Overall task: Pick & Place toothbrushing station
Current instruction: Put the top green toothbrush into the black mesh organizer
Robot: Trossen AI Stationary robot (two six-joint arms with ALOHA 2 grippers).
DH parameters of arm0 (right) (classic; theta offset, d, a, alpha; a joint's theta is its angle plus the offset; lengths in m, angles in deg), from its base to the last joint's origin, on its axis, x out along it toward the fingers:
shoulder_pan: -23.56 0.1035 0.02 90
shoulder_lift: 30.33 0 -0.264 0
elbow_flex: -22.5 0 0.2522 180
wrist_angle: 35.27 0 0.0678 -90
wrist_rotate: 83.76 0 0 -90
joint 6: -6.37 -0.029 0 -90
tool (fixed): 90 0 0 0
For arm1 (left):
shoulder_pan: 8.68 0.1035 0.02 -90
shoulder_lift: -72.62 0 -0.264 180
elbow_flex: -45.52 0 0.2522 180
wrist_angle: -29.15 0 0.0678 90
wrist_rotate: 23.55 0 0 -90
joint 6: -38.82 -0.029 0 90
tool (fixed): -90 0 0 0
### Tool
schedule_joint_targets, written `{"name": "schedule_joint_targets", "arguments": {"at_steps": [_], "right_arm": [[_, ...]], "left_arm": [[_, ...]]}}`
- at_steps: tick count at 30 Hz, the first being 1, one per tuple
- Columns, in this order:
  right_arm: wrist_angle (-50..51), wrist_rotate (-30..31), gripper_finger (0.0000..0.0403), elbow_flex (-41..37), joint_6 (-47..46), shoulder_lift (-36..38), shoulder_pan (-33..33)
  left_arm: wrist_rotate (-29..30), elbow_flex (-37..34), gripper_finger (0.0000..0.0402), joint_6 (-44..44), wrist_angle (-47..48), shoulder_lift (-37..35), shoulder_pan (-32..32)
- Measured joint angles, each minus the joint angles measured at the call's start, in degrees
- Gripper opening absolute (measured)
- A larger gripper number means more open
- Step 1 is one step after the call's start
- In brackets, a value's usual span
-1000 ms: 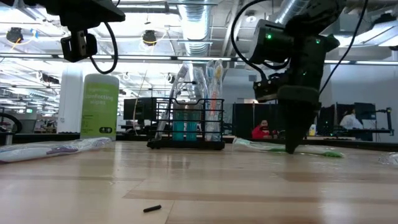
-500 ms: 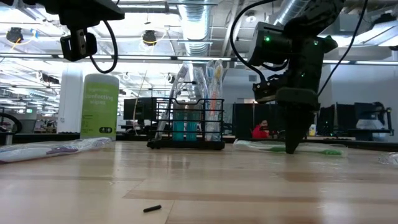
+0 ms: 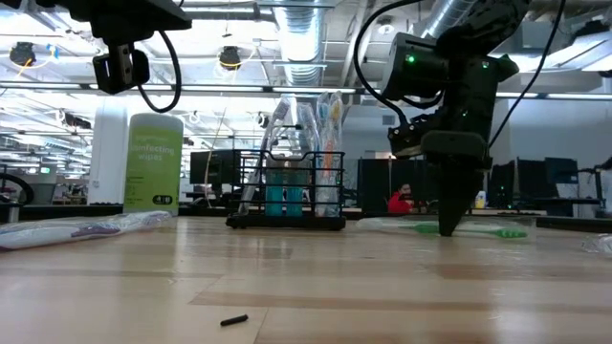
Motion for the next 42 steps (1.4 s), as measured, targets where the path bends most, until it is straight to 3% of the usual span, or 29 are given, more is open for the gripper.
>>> {"name": "schedule_joint_targets", "arguments": {"at_steps": [5,10,19,35,42], "right_arm": [[0.00,-0.17,0.0027,-0.09,-2.14,0.39,0.09],[0.47,-3.28,0.0009,0.86,-2.53,2.00,0.37],[0.63,-3.42,0.0010,5.99,-2.51,5.58,2.94],[-1.41,-2.72,0.0008,24.97,-2.52,6.51,4.89],[-4.71,-1.57,0.0013,31.35,-4.43,6.51,4.11]], "left_arm": [[0.04,0.00,0.0001,0.00,-0.39,0.00,0.00],[0.31,0.00,0.0001,0.00,-0.53,0.00,0.00],[1.31,0.00,0.0001,0.03,-0.88,0.00,0.00],[6.17,0.00,0.0001,-0.25,-2.05,0.02,0.02],[6.64,0.00,0.0001,-5.25,-9.22,0.02,2.15]]}}
